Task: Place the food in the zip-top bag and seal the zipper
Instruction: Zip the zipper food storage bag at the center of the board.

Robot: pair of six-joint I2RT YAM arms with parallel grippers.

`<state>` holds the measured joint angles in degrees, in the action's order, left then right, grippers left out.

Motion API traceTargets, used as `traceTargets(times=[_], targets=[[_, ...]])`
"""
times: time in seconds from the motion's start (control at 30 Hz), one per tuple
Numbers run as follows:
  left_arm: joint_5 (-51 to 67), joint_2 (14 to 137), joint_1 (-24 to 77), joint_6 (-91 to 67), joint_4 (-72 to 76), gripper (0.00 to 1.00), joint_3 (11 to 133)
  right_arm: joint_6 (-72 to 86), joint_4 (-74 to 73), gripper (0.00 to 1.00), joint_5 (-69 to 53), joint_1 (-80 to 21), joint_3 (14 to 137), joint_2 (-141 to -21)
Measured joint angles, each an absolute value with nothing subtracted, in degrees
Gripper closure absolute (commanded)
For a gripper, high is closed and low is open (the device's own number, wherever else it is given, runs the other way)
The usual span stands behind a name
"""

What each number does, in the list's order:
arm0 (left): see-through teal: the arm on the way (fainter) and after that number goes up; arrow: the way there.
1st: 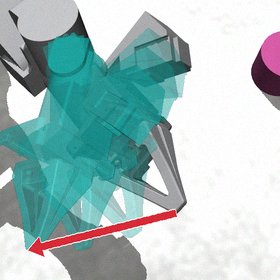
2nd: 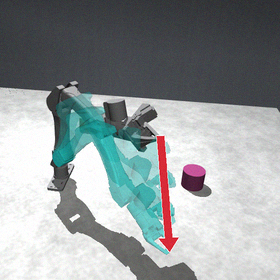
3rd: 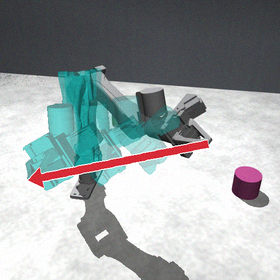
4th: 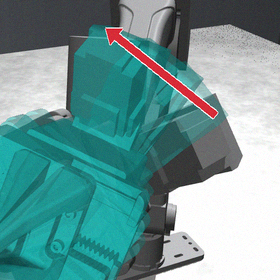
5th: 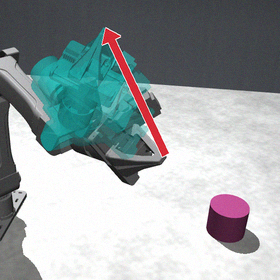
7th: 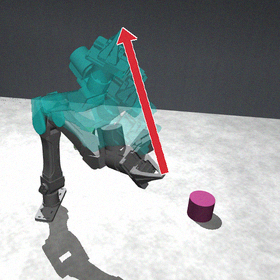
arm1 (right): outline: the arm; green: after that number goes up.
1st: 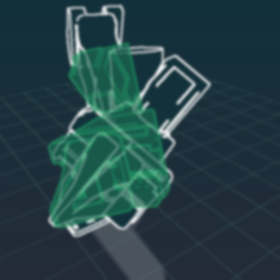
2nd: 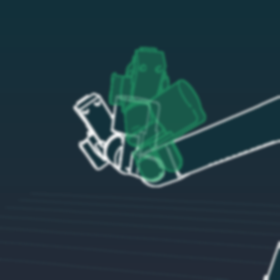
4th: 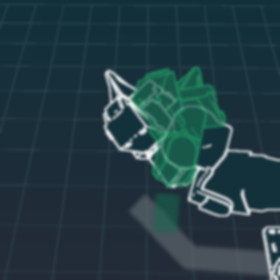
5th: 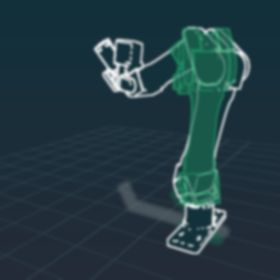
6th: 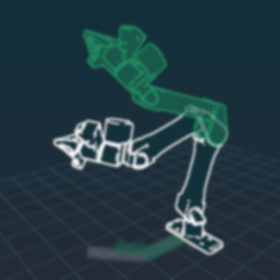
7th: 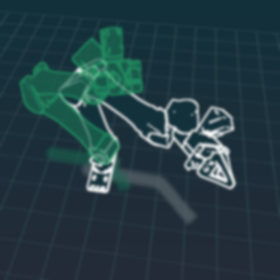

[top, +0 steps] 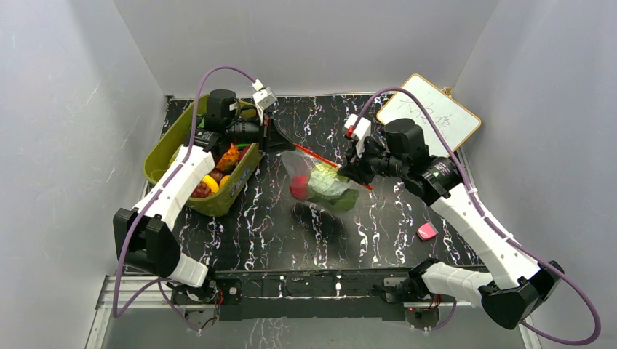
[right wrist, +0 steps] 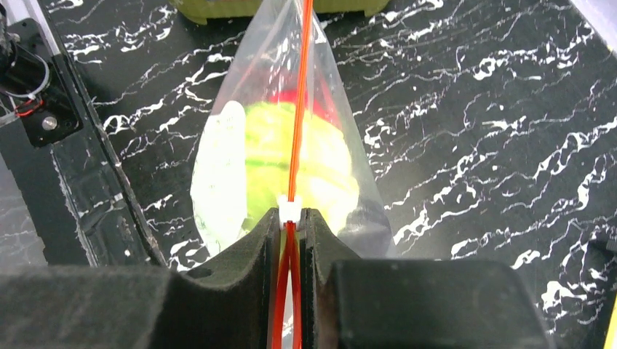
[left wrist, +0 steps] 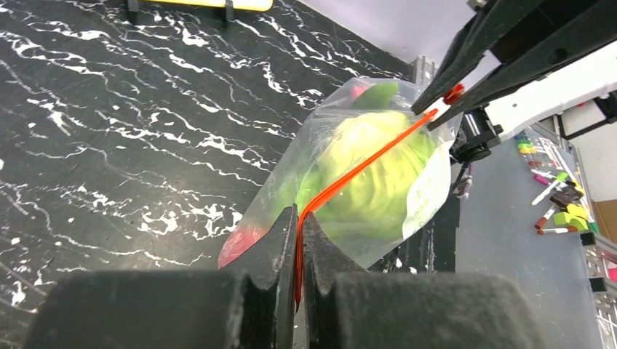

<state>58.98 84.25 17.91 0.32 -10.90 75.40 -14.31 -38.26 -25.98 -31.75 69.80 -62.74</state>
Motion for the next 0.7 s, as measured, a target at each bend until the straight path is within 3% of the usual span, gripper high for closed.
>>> traceTargets(times=[0.4, 0.7], targets=[[47.13, 86.00, 14.90, 1.96, -12.53, 1.00, 77.91, -15.11, -52.36, 1.00, -21.21, -31.38, 79.22, -63.75], [47.75, 86.28, 14.81, -1.28, -8.91, 1.00, 77.91, -10.98, -55.07, 1.00, -19.64, -31.38, 80.77, -63.53]])
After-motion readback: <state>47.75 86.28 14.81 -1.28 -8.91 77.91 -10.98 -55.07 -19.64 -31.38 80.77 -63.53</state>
